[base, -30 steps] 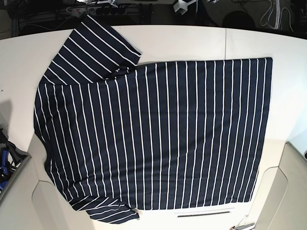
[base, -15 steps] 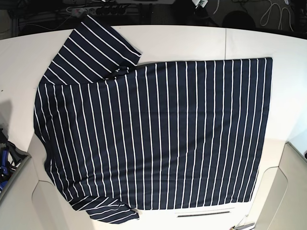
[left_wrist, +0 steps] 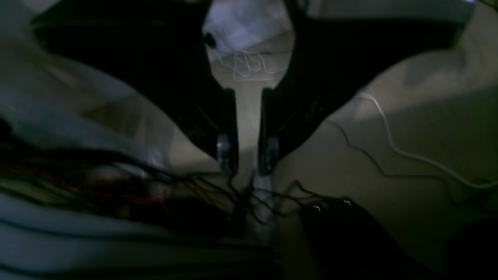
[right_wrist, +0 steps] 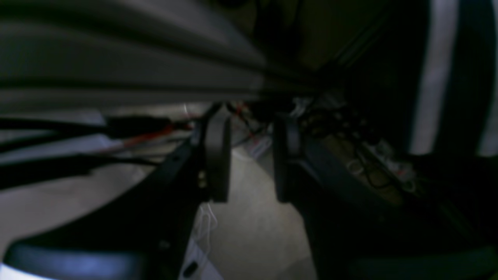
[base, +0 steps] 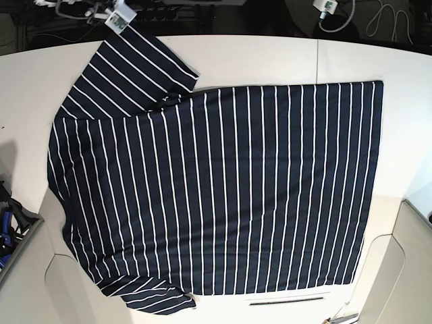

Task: Fold the T-shirt properly
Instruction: 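Move both grippers down to the shirt's shoulder corners and grasp them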

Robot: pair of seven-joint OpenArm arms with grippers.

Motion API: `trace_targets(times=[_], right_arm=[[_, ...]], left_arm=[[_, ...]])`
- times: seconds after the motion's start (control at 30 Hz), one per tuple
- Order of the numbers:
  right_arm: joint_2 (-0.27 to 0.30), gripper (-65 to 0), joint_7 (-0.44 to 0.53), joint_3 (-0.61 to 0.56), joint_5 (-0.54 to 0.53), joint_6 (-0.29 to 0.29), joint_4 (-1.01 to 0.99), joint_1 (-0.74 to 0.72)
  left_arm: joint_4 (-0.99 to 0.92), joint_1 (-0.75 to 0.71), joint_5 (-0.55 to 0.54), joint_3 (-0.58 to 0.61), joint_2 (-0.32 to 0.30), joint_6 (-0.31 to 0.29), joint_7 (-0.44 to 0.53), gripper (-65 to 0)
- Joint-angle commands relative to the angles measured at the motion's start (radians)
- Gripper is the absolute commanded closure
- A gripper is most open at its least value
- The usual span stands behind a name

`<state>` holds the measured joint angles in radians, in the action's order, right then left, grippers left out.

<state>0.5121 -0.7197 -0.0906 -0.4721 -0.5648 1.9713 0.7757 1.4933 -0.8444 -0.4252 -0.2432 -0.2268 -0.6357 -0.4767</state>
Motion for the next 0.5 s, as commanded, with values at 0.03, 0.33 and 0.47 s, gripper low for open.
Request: trace_targets(times=[0.03,0.33,0.47], right_arm=[[0.006,-18.5,0.006,0.063,-0.061,-0.008,0.073,0.006],[-0.03,-30.5,0.004,0.359,-0.167,0.03,0.147,-0.031],[-0.037,-31.8,0.003,0.473,-0.173,0.071,0.146,-0.039]], left_arm=[[0.077,-0.035,-0.008,-0.048,-0.013,-0.01,0.0,-16.2],[0.283,-0.07,-0.127,-0.223,-0.053,-0.062,-0.003,-28.4],[0.319,-0.069,-0.183,-0.29,-0.092,-0.062,-0.007,-30.0]])
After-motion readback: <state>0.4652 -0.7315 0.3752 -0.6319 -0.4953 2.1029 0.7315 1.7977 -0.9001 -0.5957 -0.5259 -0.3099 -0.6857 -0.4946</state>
